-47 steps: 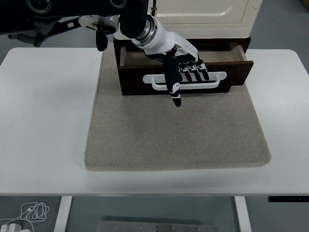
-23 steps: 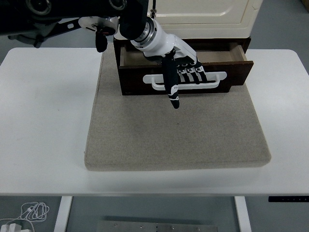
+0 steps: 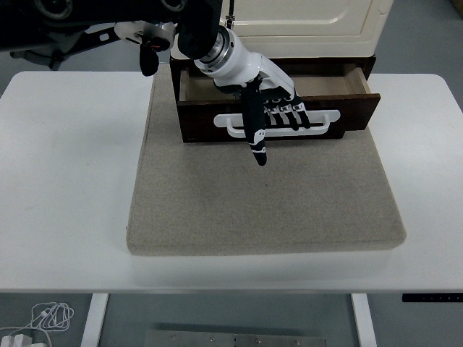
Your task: Open the drawer under the combination cabinet
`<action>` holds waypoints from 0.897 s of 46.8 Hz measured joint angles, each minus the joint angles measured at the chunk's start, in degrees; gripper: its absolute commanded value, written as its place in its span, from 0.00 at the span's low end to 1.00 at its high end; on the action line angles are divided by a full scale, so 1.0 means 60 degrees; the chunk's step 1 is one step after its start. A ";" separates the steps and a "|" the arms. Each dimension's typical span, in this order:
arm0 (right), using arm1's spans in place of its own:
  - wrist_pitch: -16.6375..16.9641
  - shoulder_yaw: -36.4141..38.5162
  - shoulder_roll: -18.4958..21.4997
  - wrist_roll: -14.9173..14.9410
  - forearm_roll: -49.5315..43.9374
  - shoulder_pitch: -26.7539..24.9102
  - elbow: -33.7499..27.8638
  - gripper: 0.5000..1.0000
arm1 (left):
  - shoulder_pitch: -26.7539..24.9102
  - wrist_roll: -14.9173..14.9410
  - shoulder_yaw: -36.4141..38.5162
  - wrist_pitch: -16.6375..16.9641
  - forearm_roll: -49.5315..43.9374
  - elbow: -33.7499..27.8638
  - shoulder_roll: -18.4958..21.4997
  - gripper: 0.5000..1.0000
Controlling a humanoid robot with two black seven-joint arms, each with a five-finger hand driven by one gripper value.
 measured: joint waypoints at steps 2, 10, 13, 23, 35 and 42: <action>0.0000 0.0000 0.0000 -0.0002 0.0000 0.0001 0.0000 0.86 | 0.0000 0.0000 -0.0017 -0.0046 -0.0002 0.0000 0.0010 1.00; 0.0000 0.0000 0.0000 -0.0004 0.0000 0.0000 0.0000 0.86 | -0.0028 0.0000 -0.0074 -0.0293 -0.0206 0.0000 0.0084 1.00; 0.0000 0.0000 0.0000 -0.0003 0.0000 0.0001 0.0000 0.86 | -0.0076 -0.0003 -0.0082 -0.0388 -0.0300 0.0000 0.0091 1.00; 0.0000 0.0000 0.0000 -0.0004 0.0000 -0.0001 0.0000 0.86 | -0.0159 -0.0010 -0.0407 -0.0651 -0.0442 -0.0001 0.0322 1.00; 0.0000 0.0000 0.0000 -0.0003 0.0000 0.0001 0.0000 0.86 | 0.0038 -0.0408 -0.2799 -0.0664 -0.0833 0.0138 0.0922 1.00; 0.0000 0.0000 0.0000 -0.0001 0.0000 0.0000 0.0000 0.86 | 0.0396 -0.1076 -0.4799 -0.0664 -0.0843 0.0442 0.1290 1.00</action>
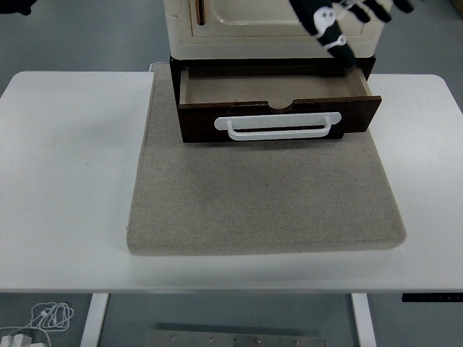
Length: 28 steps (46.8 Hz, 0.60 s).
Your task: Open the drawer under the combination cabinet
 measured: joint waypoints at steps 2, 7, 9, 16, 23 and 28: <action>0.0000 0.0000 0.0000 0.0001 0.0000 0.0002 0.0000 0.86 | 0.0102 -0.0231 -0.0426 0.0000 -0.0006 0.0085 0.0097 1.00; 0.0000 0.0000 0.0000 -0.0001 0.0000 -0.0001 0.0000 0.86 | 0.0402 -0.0973 -0.1454 0.0000 -0.0004 0.0416 0.0418 1.00; 0.0000 0.0000 0.0000 -0.0001 0.0000 0.0003 0.0000 0.86 | 0.0490 -0.1328 -0.1863 0.0001 -0.0005 0.0611 0.0536 1.00; 0.0000 0.0000 0.0000 -0.0002 0.0000 0.0000 0.0000 0.86 | 0.0780 -0.2225 -0.3062 0.0435 -0.0010 0.1518 0.0815 1.00; 0.0000 0.0000 0.0000 -0.0005 0.0000 0.0001 0.0000 0.86 | 0.1320 -0.2500 -0.4629 0.1046 -0.0135 0.2936 0.0855 1.00; 0.0000 0.0000 0.0000 -0.0001 -0.0001 -0.0001 0.0000 0.86 | 0.1735 -0.2501 -0.5758 0.1743 -0.0164 0.4035 0.0857 1.00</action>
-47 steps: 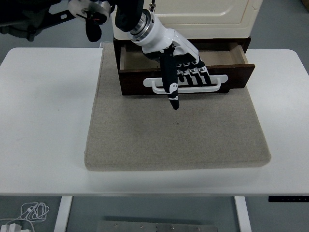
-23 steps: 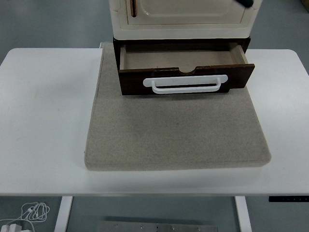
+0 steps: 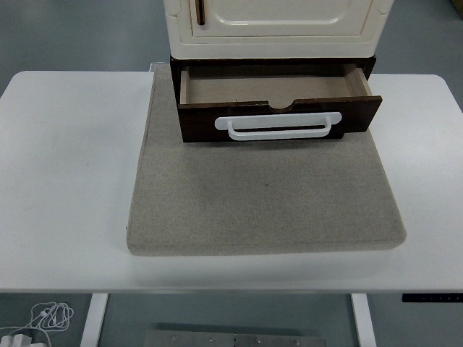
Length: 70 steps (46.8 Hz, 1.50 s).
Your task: Open the drawer under the combination cabinet
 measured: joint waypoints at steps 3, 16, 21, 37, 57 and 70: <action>0.0000 0.0000 0.0000 0.0001 0.0000 0.0004 0.0000 0.86 | 0.0119 0.0000 -0.0359 0.0395 -0.0004 0.0772 0.0009 1.00; 0.0000 0.0003 0.0000 0.0003 0.0000 0.0002 0.0000 0.86 | 0.0631 0.0186 -0.0427 0.0833 -0.0954 0.3579 0.0046 1.00; 0.0000 0.0011 0.0000 0.0002 0.0001 0.0002 0.0000 0.86 | 0.0972 0.0495 -0.0389 0.1515 -0.1371 0.3834 -0.0021 1.00; 0.0056 0.0037 0.0000 -0.0002 0.0014 0.0000 0.0000 0.86 | 0.2772 0.1341 -0.0470 0.2882 -0.2001 0.3872 -0.0664 1.00; 0.0061 0.0013 0.0000 0.0007 0.0015 -0.0092 0.0000 0.86 | 0.4777 0.1809 -0.0529 0.2746 -0.3660 0.3864 -0.1792 1.00; 0.0059 0.0004 0.0000 0.0014 0.0027 -0.0232 0.0000 0.86 | 0.5445 0.1656 -0.0537 0.1303 -0.5103 0.3856 -0.2152 1.00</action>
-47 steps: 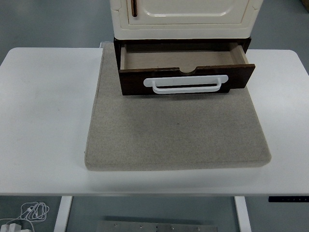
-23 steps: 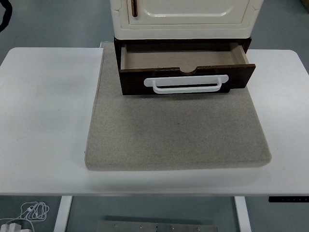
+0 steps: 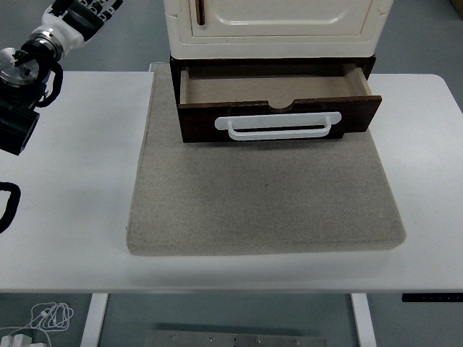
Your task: Open the drawer under the combination cabinet
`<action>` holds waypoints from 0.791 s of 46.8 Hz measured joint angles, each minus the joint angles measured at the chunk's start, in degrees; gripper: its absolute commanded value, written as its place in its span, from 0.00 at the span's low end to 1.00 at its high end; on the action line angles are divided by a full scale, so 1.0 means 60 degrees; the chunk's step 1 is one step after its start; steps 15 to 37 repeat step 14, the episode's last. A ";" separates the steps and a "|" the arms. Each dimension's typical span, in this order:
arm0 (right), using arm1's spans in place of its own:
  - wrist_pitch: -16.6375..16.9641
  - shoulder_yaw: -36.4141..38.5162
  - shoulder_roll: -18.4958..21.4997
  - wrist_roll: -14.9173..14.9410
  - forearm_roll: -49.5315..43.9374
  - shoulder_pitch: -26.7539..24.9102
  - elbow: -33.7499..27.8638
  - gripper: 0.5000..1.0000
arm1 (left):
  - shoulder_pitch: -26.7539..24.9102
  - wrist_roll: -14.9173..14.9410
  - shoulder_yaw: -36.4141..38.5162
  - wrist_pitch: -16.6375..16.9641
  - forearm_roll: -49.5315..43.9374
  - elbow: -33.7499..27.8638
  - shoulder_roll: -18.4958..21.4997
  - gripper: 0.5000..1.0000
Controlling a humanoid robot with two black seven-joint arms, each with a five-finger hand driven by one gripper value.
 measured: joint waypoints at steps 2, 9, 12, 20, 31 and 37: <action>-0.0001 0.0000 0.0000 -0.0002 0.0000 -0.0003 0.0000 0.86 | 0.0040 -0.0041 -0.0021 -0.0265 -0.0187 0.0000 -0.0113 1.00; -0.0001 0.0009 0.0000 -0.0001 0.0014 -0.0004 0.0000 0.86 | 0.0098 -0.0414 -0.0026 -0.0419 -0.0526 0.0078 -0.0480 1.00; -0.0001 0.0010 0.0000 0.0000 0.0014 -0.0002 0.0000 0.86 | 0.0100 -0.0592 -0.0019 -0.0420 -0.0564 0.0225 -0.0628 1.00; 0.0000 0.0011 0.0000 -0.0001 0.0015 -0.0003 0.0000 0.86 | 0.0100 -0.0650 -0.0014 -0.0419 -0.0568 0.0331 -0.0766 1.00; 0.0000 0.0011 0.0000 -0.0001 0.0015 -0.0003 0.0000 0.86 | 0.0100 -0.0650 -0.0014 -0.0419 -0.0568 0.0331 -0.0766 1.00; 0.0000 0.0011 0.0000 -0.0001 0.0015 -0.0003 0.0000 0.86 | 0.0100 -0.0650 -0.0014 -0.0419 -0.0568 0.0331 -0.0766 1.00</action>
